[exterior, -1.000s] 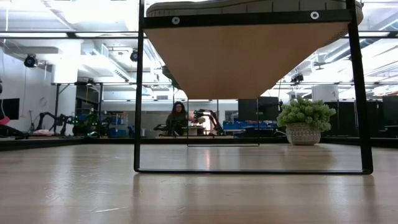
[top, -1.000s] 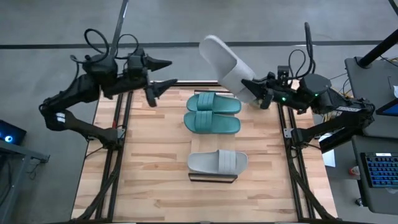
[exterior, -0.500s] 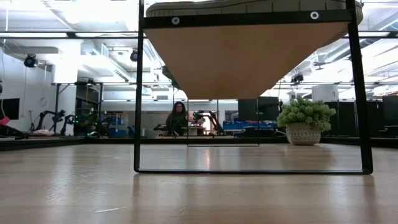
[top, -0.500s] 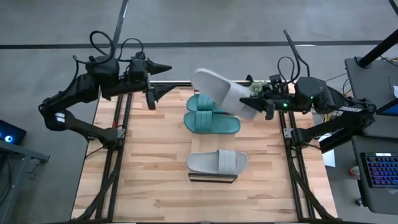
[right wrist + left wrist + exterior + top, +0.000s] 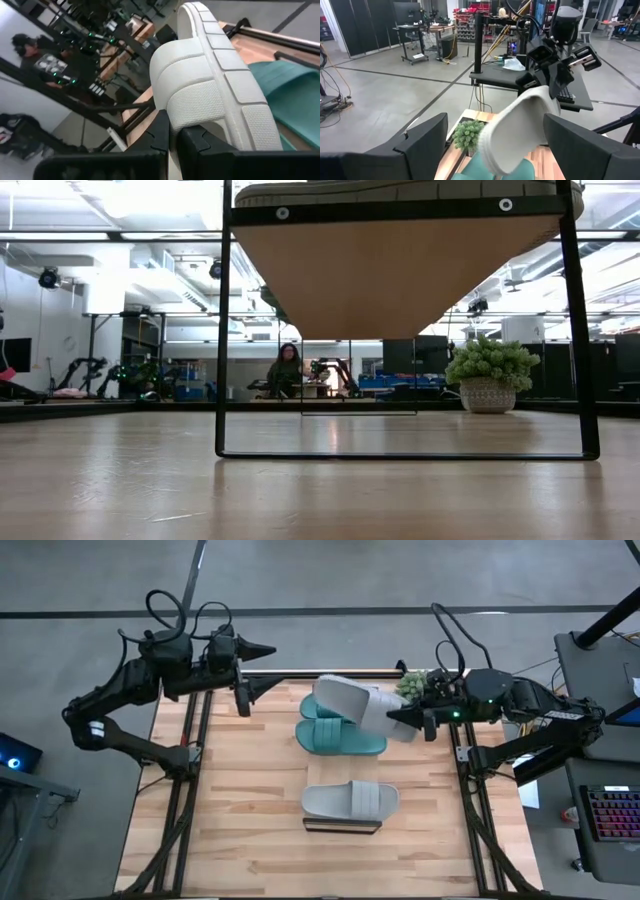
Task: Pick and place slides into the shelf
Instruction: Put the gray slide on the shelf
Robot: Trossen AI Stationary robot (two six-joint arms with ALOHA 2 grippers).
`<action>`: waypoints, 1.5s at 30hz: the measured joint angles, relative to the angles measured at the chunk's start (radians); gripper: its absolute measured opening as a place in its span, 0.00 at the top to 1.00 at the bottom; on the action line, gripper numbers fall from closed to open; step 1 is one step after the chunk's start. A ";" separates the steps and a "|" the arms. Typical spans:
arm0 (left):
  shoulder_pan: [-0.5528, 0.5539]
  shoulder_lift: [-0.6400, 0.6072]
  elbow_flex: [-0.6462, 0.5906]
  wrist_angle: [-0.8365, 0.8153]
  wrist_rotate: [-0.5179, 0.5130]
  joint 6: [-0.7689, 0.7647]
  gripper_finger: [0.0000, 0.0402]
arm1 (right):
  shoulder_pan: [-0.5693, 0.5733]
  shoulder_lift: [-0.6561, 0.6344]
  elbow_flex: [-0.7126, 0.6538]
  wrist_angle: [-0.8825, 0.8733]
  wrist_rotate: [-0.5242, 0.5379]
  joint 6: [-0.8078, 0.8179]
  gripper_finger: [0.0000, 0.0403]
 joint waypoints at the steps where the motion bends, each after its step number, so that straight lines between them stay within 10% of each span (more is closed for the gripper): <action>1: 0.000 -0.002 0.000 0.000 0.000 0.000 0.23 | 0.000 0.000 0.000 -0.001 -0.015 -0.001 0.98; 26: 0.001 0.007 -0.001 0.000 -0.003 0.000 0.23 | 0.000 0.097 -0.072 -0.119 -0.261 -0.013 0.98; 45: 0.001 0.032 -0.015 0.002 -0.003 -0.001 0.23 | -0.024 0.112 -0.201 0.165 -0.390 0.176 0.98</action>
